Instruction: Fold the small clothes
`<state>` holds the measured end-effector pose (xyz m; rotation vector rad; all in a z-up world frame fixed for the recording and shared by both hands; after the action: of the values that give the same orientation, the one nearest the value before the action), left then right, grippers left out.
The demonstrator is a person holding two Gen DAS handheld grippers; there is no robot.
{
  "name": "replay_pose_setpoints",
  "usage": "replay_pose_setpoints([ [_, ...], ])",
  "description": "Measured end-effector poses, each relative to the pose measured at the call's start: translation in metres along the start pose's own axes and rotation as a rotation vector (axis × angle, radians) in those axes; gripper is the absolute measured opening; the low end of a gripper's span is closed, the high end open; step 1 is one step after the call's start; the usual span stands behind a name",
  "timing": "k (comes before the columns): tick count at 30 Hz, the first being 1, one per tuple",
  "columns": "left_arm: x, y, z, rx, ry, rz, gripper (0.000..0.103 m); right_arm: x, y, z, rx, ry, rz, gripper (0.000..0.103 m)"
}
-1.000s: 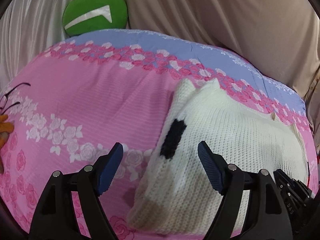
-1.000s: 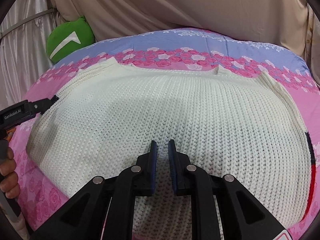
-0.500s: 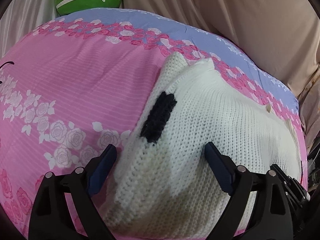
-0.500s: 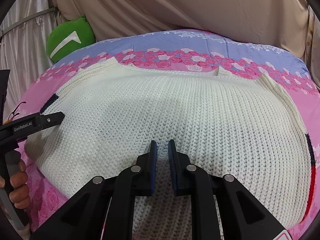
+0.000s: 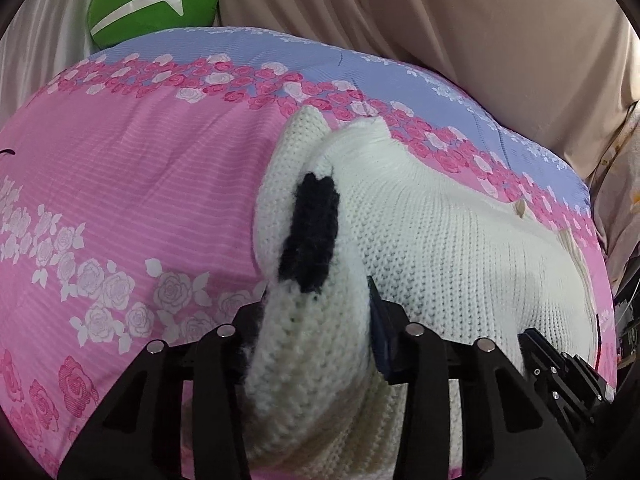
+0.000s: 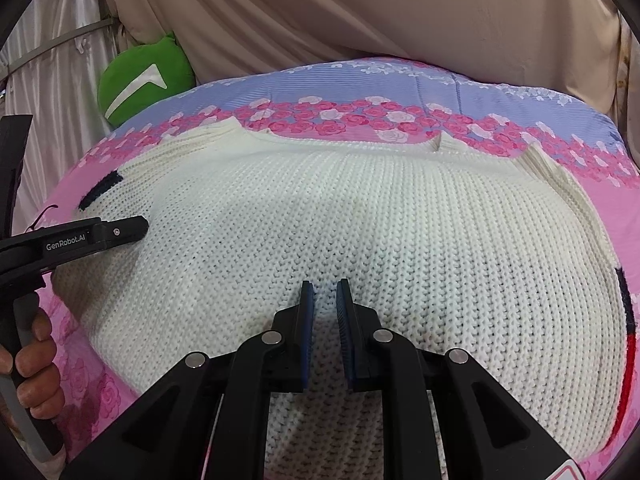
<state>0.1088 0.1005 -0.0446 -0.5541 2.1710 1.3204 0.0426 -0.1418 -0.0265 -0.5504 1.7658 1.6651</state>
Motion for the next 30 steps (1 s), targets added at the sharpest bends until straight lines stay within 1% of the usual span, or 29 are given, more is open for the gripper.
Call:
replay_pose_setpoints([
  [4, -0.002, 0.009, -0.011, -0.01, -0.03, -0.026, 0.03, 0.001, 0.001, -0.001, -0.009, -0.006, 0.0, 0.015],
  [6, -0.004, 0.017, -0.022, 0.01, -0.045, -0.047, 0.028, 0.001, 0.003, -0.004, -0.021, -0.013, -0.002, 0.015],
  [9, -0.012, 0.035, -0.051, 0.073, -0.094, -0.089, 0.026, 0.003, 0.01, -0.013, -0.057, -0.05, -0.016, 0.015],
  [11, -0.016, 0.045, -0.08, 0.129, -0.143, -0.11, 0.026, 0.007, 0.02, -0.026, -0.079, -0.083, -0.034, 0.017],
  [13, -0.018, 0.048, -0.114, 0.183, -0.206, -0.12, 0.026, 0.012, 0.032, -0.04, -0.076, -0.108, -0.056, 0.018],
  [15, -0.017, 0.043, -0.155, 0.241, -0.276, -0.117, 0.026, 0.019, 0.049, -0.062, -0.056, -0.134, -0.093, 0.02],
  [18, -0.008, 0.026, -0.212, 0.319, -0.363, -0.087, 0.026, 0.034, 0.073, -0.092, 0.002, -0.16, -0.136, 0.022],
  [19, -0.003, 0.016, -0.233, 0.347, -0.392, -0.062, 0.026, 0.039, 0.08, -0.102, 0.024, -0.167, -0.146, 0.023],
  [20, 0.003, 0.008, -0.246, 0.366, -0.405, -0.041, 0.025, 0.046, 0.087, -0.114, 0.05, -0.176, -0.152, 0.023],
  [21, 0.011, -0.006, -0.263, 0.384, -0.422, -0.004, 0.026, 0.052, 0.092, -0.123, 0.072, -0.182, -0.152, 0.026],
  [22, 0.022, -0.025, -0.278, 0.388, -0.442, 0.041, 0.026, 0.058, 0.096, -0.131, 0.095, -0.187, -0.149, 0.029],
  [23, 0.031, -0.041, -0.288, 0.382, -0.45, 0.078, 0.026, 0.066, 0.099, -0.14, 0.124, -0.192, -0.141, 0.03],
  [25, 0.051, -0.073, -0.301, 0.357, -0.478, 0.157, 0.027, 0.078, 0.099, -0.155, 0.164, -0.205, -0.116, 0.031],
  [26, 0.059, -0.084, -0.302, 0.342, -0.474, 0.178, 0.029, 0.085, 0.099, -0.162, 0.178, -0.222, -0.098, 0.031],
  [28, 0.061, -0.079, -0.3, 0.343, -0.468, 0.161, 0.033, 0.093, 0.102, -0.171, 0.188, -0.242, -0.087, 0.031],
  [30, 0.052, -0.051, -0.293, 0.397, -0.435, 0.122, 0.037, 0.093, 0.107, -0.178, 0.188, -0.253, -0.099, 0.031],
])
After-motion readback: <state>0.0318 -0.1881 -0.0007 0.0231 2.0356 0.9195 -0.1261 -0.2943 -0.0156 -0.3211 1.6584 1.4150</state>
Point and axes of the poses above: each gripper's, at about its wrist camera, not at the fingertips, and y roughly against the way its jaws point, z to its left, x to its underside, the point moved 5 cm from there along -y, roughly the way its jaws point, and after that the axes turned 13 degrees about x, right-handed, at the moved point
